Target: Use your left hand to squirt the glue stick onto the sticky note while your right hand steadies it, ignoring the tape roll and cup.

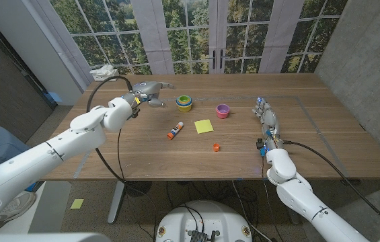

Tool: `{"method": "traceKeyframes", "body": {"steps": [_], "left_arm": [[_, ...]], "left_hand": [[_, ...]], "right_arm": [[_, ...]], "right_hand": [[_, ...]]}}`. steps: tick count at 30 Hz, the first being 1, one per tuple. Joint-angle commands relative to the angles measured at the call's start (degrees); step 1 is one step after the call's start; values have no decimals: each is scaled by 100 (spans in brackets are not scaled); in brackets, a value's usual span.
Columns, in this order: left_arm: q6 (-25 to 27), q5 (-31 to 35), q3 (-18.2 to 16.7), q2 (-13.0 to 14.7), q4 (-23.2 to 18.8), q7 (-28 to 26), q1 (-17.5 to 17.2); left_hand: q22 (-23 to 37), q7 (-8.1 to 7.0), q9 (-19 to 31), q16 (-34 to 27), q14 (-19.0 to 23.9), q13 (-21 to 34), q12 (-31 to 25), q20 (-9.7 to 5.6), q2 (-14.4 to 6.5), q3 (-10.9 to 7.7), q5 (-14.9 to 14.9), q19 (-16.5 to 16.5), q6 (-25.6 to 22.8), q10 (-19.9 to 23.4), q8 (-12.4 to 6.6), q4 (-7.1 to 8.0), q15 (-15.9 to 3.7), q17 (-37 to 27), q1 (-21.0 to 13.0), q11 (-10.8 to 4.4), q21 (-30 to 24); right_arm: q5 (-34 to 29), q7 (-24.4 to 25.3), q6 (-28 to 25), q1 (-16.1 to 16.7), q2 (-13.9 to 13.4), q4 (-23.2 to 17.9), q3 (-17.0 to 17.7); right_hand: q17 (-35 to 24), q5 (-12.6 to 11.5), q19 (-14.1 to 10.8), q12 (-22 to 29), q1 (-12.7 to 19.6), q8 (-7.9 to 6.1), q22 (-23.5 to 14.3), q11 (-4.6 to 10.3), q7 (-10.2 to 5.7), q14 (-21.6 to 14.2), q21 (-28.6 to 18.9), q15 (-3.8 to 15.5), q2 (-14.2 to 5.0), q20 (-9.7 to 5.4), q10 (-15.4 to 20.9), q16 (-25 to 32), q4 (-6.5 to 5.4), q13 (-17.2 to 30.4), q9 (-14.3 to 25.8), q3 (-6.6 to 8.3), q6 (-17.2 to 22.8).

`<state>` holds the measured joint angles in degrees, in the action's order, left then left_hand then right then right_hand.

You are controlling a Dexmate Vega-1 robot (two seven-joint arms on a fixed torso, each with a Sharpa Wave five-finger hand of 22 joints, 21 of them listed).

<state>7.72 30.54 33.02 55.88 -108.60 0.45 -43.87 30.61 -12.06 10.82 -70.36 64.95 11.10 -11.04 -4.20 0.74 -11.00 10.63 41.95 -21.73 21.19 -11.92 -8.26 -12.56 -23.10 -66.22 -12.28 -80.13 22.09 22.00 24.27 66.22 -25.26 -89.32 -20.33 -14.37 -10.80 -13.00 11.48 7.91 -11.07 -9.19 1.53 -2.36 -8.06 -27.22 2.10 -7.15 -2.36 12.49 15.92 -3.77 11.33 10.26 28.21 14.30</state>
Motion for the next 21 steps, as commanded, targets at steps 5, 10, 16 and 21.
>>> {"method": "traceKeyframes", "body": {"steps": [5, 10, 16, 21], "left_arm": [[-774, 481, 155, 156, 109, 1024, 598], [-1025, 641, 145, 179, 122, 1176, 682], [-1347, 734, 173, 183, 172, 1482, 805], [-2103, 700, 255, 165, 427, 1628, 1020]], "left_hand": [[-175, -9, 12, -102, -88, 21, -20, -781, 21, 46, 54, -115, -302, 172, -83, -58, -8, -5, -98, -22, -67], [-295, -7, 13, -163, -51, 17, -31, -779, -2, 21, 58, -143, -447, 288, -94, -92, -8, 16, -254, -33, -94], [-435, -2, 13, -196, -27, 12, -17, -765, 24, 17, 47, -186, -588, 329, -107, -100, -7, 44, -348, -36, -50], [-507, -2, 13, -198, -49, 10, -7, -768, 32, 16, 41, -196, -718, 344, -125, -98, -8, 71, -413, -34, -69]], "right_arm": [[-315, 388, 324, 206, 237, -17, 32], [-402, 464, 399, 229, 323, 16, 22], [-483, 538, 480, 247, 421, 52, 9], [-577, 595, 537, 253, 468, 68, 8]], "right_hand": [[-1, 7, -46, 40, -96, 20, -30, -8, 17, -83, 28, 146, 9, -137, 48, 13, -11, 21, 11, -27, -1], [1, 8, -57, 43, -122, 21, -31, -10, 32, -98, 45, 133, 20, -130, 60, 13, -20, 21, 11, -41, -4], [9, 7, -70, 41, -141, 21, -31, -8, 38, -117, 65, 106, 34, -119, 64, 9, -21, 21, 11, -49, -6], [15, 8, -80, 43, -155, 20, -31, -15, 45, -137, 82, 102, 49, -112, 76, 10, -18, 21, 11, -60, -5]]}}
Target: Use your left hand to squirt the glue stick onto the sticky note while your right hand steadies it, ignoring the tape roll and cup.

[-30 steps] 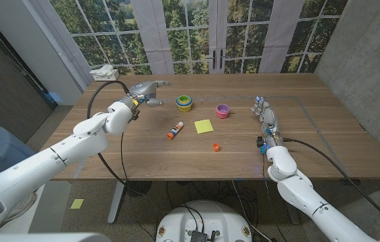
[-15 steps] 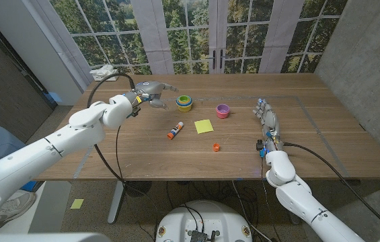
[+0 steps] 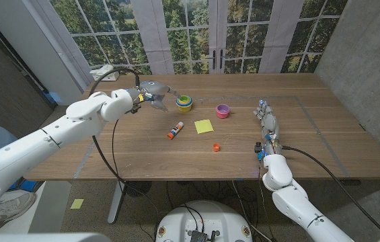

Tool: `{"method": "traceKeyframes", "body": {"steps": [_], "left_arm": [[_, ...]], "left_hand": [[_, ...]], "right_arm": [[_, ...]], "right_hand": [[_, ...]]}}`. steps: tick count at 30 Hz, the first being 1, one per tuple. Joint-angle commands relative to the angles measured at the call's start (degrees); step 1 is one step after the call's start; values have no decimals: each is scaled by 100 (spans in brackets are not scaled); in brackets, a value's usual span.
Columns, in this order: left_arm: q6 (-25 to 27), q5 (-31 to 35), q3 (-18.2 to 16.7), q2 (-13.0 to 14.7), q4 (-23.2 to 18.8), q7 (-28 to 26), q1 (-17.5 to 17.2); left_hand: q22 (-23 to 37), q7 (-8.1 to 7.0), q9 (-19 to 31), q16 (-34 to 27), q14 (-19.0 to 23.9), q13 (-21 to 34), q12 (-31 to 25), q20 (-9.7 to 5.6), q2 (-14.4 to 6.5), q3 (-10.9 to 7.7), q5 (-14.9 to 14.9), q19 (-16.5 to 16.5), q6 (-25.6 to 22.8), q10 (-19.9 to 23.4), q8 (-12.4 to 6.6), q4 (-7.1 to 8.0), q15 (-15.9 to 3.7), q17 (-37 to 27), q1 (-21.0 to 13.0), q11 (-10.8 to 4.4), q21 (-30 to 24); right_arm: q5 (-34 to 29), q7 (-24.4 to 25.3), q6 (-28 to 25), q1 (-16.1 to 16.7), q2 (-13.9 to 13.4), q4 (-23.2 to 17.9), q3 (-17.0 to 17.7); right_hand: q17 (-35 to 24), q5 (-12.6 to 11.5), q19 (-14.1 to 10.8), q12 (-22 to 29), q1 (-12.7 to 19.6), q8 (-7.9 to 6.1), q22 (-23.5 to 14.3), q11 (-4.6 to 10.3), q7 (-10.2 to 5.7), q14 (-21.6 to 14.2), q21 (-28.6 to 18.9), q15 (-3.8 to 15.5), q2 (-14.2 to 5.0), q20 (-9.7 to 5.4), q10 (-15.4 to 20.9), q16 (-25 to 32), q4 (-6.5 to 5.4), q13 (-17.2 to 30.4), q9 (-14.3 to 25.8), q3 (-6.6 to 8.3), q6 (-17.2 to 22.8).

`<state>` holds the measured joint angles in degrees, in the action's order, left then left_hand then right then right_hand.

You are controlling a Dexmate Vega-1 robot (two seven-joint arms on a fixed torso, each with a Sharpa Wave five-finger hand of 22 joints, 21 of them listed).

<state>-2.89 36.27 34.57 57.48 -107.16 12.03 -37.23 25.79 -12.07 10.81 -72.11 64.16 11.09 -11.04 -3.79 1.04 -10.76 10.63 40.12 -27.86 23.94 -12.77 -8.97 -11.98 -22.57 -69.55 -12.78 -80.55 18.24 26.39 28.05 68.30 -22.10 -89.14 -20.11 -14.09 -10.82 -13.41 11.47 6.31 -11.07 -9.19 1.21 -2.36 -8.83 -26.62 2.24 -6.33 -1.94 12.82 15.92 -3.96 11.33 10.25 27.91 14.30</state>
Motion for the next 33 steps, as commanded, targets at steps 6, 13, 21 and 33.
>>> {"method": "traceKeyframes", "body": {"steps": [6, 13, 21, 33], "left_arm": [[-1248, -33, 92, -35, 322, 882, 400], [-1465, 1, 66, -31, 301, 1139, 450], [-1671, 164, 87, -42, 264, 1442, 562], [-2285, 634, 173, -48, 298, 1521, 747]], "left_hand": [[-117, -6, 13, -75, 46, 11, -8, -783, 24, 47, 43, -33, -182, 115, -26, 38, -67, -8, -3, 20, -46], [-243, -4, 14, -103, 28, 10, -12, -789, 43, 87, 75, -46, -421, 198, -59, 54, -67, -8, -5, 17, -81], [-355, 5, 15, -145, 11, 9, -35, -800, 31, 83, 88, -80, -734, 354, -111, 27, -67, -34, -115, 12, -134], [-480, 1, -8, -212, -24, 9, -53, -788, -6, 76, 86, -136, -907, 540, -77, 35, -66, -103, -187, 8, -156]], "right_arm": [[-216, 177, 230, 48, 217, 104, -14], [-303, 198, 324, 4, 282, 184, -30], [-385, 261, 388, -11, 352, 211, -27], [-430, 273, 480, -34, 404, 274, -9]], "right_hand": [[-4, 7, -48, 43, -2, 20, -32, 6, 52, -72, 39, 71, -28, -145, 51, 5, 6, 21, 11, -31, -6], [-2, 8, -56, 48, -17, 20, -32, 7, 59, -87, 58, 61, -20, -139, 70, 7, 8, 21, 11, -44, -7], [4, 6, -64, 47, -32, 19, -33, 9, 63, -112, 85, 46, -17, -138, 81, 7, 11, 21, 11, -51, -6], [14, 4, -80, 55, -64, 15, -33, -15, 80, -160, 125, 26, -1, -135, 121, 10, 10, 21, 11, -68, 5]]}}
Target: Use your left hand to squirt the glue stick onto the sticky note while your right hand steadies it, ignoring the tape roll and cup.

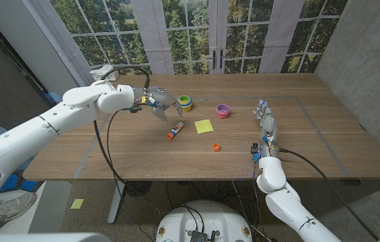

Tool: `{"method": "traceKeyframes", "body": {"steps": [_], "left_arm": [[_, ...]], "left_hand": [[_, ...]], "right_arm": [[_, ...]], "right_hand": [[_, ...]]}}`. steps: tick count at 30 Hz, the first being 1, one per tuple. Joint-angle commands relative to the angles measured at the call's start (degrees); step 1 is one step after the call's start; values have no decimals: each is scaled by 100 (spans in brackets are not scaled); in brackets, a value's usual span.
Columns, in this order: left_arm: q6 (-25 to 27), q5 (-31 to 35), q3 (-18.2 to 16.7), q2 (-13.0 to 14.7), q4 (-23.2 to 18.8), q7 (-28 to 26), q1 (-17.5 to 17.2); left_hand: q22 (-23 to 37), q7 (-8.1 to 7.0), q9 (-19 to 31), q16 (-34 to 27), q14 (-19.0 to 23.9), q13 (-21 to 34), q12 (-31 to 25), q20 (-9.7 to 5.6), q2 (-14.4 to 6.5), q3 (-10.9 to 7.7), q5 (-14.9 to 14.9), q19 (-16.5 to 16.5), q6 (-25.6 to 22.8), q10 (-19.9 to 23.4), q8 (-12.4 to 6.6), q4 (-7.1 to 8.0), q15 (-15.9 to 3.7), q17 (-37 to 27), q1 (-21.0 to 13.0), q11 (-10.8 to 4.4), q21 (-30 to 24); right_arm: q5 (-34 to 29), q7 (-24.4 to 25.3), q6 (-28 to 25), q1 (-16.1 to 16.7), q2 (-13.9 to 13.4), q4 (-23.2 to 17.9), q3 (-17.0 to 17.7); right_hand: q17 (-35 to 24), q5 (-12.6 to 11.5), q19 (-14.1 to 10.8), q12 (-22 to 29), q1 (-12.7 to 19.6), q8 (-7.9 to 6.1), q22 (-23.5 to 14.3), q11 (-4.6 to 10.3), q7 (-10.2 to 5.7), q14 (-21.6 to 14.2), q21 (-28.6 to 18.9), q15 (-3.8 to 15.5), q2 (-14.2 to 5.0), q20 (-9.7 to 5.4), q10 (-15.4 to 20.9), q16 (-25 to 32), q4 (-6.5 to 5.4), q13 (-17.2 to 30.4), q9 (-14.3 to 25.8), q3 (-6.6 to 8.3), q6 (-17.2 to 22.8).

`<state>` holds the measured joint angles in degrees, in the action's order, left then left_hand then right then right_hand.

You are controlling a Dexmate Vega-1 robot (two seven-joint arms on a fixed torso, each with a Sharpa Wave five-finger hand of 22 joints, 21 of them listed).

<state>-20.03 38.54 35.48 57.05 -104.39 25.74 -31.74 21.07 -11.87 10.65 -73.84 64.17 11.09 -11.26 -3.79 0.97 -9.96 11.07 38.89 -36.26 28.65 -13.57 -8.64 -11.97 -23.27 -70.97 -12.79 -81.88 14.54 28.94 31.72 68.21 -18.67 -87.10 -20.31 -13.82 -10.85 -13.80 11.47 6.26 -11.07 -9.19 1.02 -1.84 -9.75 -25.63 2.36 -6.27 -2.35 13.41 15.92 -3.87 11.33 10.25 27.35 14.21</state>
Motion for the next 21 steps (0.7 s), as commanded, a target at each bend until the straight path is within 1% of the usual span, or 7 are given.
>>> {"method": "traceKeyframes", "body": {"steps": [1, 4, 5, 8, 15, 19, 21], "left_arm": [[-654, 497, 105, -3, 18, 166, 234], [-1165, 648, 216, -49, 181, 139, 443], [-1253, 934, 204, -17, 133, -76, 423], [-1533, 1235, 220, -25, 188, -362, 445], [-2032, 1781, 260, -23, 374, -944, 480], [-2274, 2285, 289, 26, 458, -1543, 487], [-2350, 2352, 321, 24, 520, -1604, 516]], "left_hand": [[-27, -19, 6, -48, -32, 10, -27, -787, -1, -2, 44, -20, -56, 78, 21, 5, -66, -44, -46, 8, -20], [-78, -20, 3, -50, -66, 7, -13, -784, 14, 8, 47, -45, -48, 94, 58, 4, -66, -46, -60, 8, -14], [-83, -21, 3, -48, -70, 7, -12, -783, 12, 9, 47, -47, -44, 95, 62, 6, -66, -44, -58, 8, -11], [-130, -18, 2, -64, -78, 6, -1, -773, 22, 34, 53, -59, -41, 108, 91, 29, -66, -55, -25, 8, -10], [-280, -16, 4, -81, -163, 2, 33, -749, 55, 106, 109, -135, -10, 83, 159, 97, -66, -112, 92, 7, 65], [-387, -11, 7, -78, -233, 4, 23, -758, 77, 160, 177, -162, -145, 131, 140, 124, -67, -157, 142, 6, 85], [-428, -14, 8, -80, -243, 5, 15, -751, 93, 186, 196, -185, -160, 166, 149, 135, -68, -169, 167, 6, 102]], "right_arm": [[-65, 12, 126, -27, 61, 79, 10], [-78, 17, 148, -24, 74, 92, 10], [-85, 42, 159, -18, 93, 91, 16], [-120, 62, 224, -3, 109, 109, 24], [-195, 104, 235, 13, 141, 104, 26], [-251, 124, 231, -7, 154, 105, 20], [-248, 123, 240, -17, 167, 103, 19]], "right_hand": [[-12, 7, -40, 56, -62, 15, -34, 2, 27, -72, 30, 12, -7, -95, 65, 9, 2, 21, 11, -12, 14], [-8, 6, -44, 58, -65, 12, -34, -4, 36, -80, 38, -3, -5, -99, 74, 7, 4, 21, 11, -12, 21], [-6, 6, -45, 61, -70, 11, -34, -6, 42, -85, 44, -8, -3, -96, 86, 7, 3, 21, 11, -13, 24], [-3, 5, -50, 64, -76, 10, -34, -16, 44, -95, 56, -24, 1, -99, 100, 6, 6, 21, 11, -17, 27], [-5, 6, -61, 74, -88, 6, -34, -33, 58, -133, 87, -36, 4, -98, 144, 19, 18, 21, 11, -36, 40], [0, 5, -69, 80, -95, 5, -35, -50, 64, -162, 103, -52, 11, -98, 172, 23, 25, 21, 11, -41, 45], [-2, 6, -74, 81, -104, 6, -35, -52, 66, -159, 109, -49, 13, -96, 177, 22, 22, 21, 11, -48, 45]]}}
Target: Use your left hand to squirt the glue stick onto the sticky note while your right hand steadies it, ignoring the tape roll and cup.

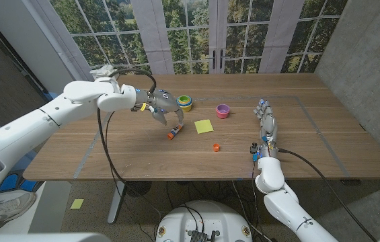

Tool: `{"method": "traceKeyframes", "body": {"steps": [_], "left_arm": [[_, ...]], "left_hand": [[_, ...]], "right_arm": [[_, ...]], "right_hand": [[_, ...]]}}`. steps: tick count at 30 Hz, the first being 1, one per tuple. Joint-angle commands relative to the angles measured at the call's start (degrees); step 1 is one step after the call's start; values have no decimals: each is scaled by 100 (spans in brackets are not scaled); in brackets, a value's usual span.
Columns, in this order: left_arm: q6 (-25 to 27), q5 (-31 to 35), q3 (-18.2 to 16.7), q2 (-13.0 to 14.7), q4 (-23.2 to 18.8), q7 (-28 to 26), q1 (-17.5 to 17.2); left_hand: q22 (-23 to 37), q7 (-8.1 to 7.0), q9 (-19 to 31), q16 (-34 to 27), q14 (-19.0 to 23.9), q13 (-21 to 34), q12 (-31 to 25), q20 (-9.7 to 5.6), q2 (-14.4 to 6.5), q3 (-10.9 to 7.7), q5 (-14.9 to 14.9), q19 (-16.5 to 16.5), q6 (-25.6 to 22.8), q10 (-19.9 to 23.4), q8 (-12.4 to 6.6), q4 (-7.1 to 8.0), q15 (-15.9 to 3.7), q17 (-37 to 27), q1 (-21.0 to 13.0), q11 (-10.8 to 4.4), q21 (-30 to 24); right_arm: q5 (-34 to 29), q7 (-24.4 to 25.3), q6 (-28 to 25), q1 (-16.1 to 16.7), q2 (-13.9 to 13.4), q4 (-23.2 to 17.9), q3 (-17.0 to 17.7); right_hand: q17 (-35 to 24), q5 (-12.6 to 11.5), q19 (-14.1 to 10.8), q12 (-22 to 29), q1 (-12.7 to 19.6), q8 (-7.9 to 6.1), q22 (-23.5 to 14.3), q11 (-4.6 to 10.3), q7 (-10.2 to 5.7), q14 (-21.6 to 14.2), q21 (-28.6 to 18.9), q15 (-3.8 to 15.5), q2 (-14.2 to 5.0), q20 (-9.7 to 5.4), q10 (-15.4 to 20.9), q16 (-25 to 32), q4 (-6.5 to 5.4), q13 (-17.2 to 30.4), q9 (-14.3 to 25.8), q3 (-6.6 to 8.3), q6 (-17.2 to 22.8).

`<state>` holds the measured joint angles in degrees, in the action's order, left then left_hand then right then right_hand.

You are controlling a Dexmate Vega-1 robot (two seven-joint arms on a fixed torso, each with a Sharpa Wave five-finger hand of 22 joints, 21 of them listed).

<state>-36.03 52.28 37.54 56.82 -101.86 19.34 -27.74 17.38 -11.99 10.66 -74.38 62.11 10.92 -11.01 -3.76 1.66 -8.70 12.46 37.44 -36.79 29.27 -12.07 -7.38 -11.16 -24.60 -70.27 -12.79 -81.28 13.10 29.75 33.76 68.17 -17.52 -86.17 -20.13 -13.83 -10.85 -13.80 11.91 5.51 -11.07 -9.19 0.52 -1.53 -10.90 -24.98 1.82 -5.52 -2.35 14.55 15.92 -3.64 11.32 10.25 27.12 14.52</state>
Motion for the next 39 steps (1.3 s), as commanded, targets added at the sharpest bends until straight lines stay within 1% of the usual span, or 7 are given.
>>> {"method": "traceKeyframes", "body": {"steps": [1, 8, 10, 14, 19, 26, 39], "left_arm": [[-796, 1117, 120, 71, 291, -1176, 110], [-855, 1350, 184, 88, 472, -1569, 139], [-836, 1439, 213, 91, 531, -1686, 145], [-762, 1377, 263, 65, 623, -1561, 162], [-724, 1559, 338, 65, 769, -1953, 180], [-684, 1640, 473, 6, 948, -2083, 292], [-864, 1662, 858, -265, 1735, -2732, 668]], "left_hand": [[-75, 0, 7, -23, -45, 21, -11, -755, 31, 74, 68, -36, -127, 119, -3, 15, -148, -39, 109, 5, 35], [-222, 1, 7, -17, -16, 24, -32, -770, 82, 195, 164, 6, -332, 324, -10, 39, -149, -22, 156, 7, -45], [-231, -1, 7, -20, -9, 23, -31, -771, 78, 199, 168, 12, -334, 333, -6, 41, -149, -23, 156, 7, -53], [-290, -1, 4, -16, 46, 19, -16, -782, 40, 204, 185, 69, -380, 381, 12, 23, -147, 14, 98, 7, -114], [-355, -4, 13, -60, 145, 18, -13, -792, -9, 209, 183, 90, -443, 483, 19, 4, -147, -4, 33, 6, -187], [-411, -1, 17, -44, 138, 16, 6, -786, -50, 207, 162, 59, -460, 495, 34, -3, -147, 5, 0, 5, -213], [-496, 2, 24, -3, 87, 14, 19, -771, -95, 208, 142, -15, -455, 504, 51, 10, -148, 14, 5, 4, -168]], "right_arm": [[-130, 75, 21, -13, 65, -1, 3], [-185, 99, -46, -34, 64, -29, -9], [-192, 101, -76, -44, 59, -43, -11], [-219, 124, -115, -65, 56, -53, -13], [-210, 102, -154, -94, 36, -53, -21], [-204, 83, -226, -142, 10, -45, -40], [-311, 169, -418, -243, -13, -101, -87]], "right_hand": [[-2, 7, -74, 37, -30, 5, -35, -3, 35, -45, 46, 6, -60, -94, 65, 23, -1, 22, 11, -28, 16], [1, 7, -90, 45, -36, 4, -35, -21, 44, -66, 69, 3, -48, -95, 102, 25, 14, 22, 11, -41, 22], [6, 7, -94, 43, -34, 4, -35, -21, 45, -77, 75, -7, -42, -90, 102, 24, 21, 22, 11, -42, 24], [10, 8, -103, 45, -41, 2, -35, -29, 51, -86, 88, -13, -23, -85, 120, 22, 31, 23, 11, -54, 31], [14, 8, -110, 44, -38, 3, -35, -35, 49, -91, 103, -16, -16, -89, 126, 19, 45, 23, 11, -59, 33], [21, 8, -123, 38, -40, 3, -36, -39, 53, -107, 127, -21, -1, -84, 130, 17, 66, 24, 11, -71, 36], [29, 11, -146, 35, -34, 4, -36, -52, 61, -153, 163, -17, 20, -81, 147, 24, 107, 25, 11, -90, 39]]}}
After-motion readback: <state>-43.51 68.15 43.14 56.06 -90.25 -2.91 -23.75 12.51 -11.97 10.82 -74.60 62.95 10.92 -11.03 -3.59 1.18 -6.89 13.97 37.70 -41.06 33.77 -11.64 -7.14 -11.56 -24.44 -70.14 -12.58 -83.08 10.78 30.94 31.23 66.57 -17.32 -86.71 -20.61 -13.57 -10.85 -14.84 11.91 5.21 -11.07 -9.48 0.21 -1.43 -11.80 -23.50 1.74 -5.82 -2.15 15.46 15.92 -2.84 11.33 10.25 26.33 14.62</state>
